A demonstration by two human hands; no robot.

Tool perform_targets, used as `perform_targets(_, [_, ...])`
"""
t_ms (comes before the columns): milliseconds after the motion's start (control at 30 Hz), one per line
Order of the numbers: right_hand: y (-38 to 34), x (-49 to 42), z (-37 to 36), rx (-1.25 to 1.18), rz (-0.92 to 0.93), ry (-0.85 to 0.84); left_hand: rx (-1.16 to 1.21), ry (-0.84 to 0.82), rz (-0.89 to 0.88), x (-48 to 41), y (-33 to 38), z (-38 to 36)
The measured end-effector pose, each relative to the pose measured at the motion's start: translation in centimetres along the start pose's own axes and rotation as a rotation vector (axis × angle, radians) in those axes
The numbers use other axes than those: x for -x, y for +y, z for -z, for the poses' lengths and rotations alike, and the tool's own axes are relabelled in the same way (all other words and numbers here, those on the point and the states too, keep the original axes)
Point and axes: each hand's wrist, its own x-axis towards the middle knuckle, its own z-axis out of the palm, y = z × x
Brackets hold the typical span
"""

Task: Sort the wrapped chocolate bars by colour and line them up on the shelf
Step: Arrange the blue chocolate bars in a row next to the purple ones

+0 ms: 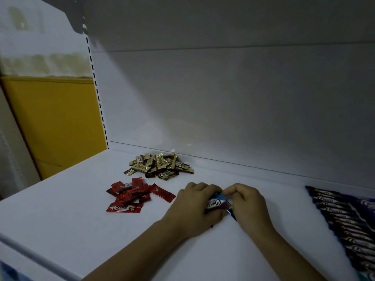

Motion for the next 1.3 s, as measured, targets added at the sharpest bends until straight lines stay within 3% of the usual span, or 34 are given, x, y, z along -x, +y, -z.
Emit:
perform_targets(300, [0.1,0.0,0.7,-0.367,-0.138,0.148,0.252,0.082,0.115,-3.1,1.4,2.3])
perform_targets(567, [-1.0,0.6,1.2,-0.417,-0.16,0.124,0.543,0.256,0.193,-3.1,2.0,3.9])
perform_targets(767, [-6.0,2.2,4.9,-0.434,-0.158,-0.187,0.918,0.404,0.18,-3.2,6.4,3.2])
perform_targets(867, [-5.9,3.7,8.9,-0.337,-0.12,-0.124,1.056,0.348,0.144,-4.0,9.5,2.0])
perform_targets(1000, [-3.5,6.7,14.5,-0.299,-0.195,0.051,1.077,0.187,0.037,-4.9,13.9,-1.2])
perform_targets(1133, [-0.9,10.6,18.8,-0.32,-0.238,0.218,1.03,0.145,0.005,-4.8,15.4,-4.1])
perform_targets(1300, [2.6,14.5,21.0,0.017,-0.076,0.125,0.879,-0.008,-0.088,-3.3,14.7,-5.5])
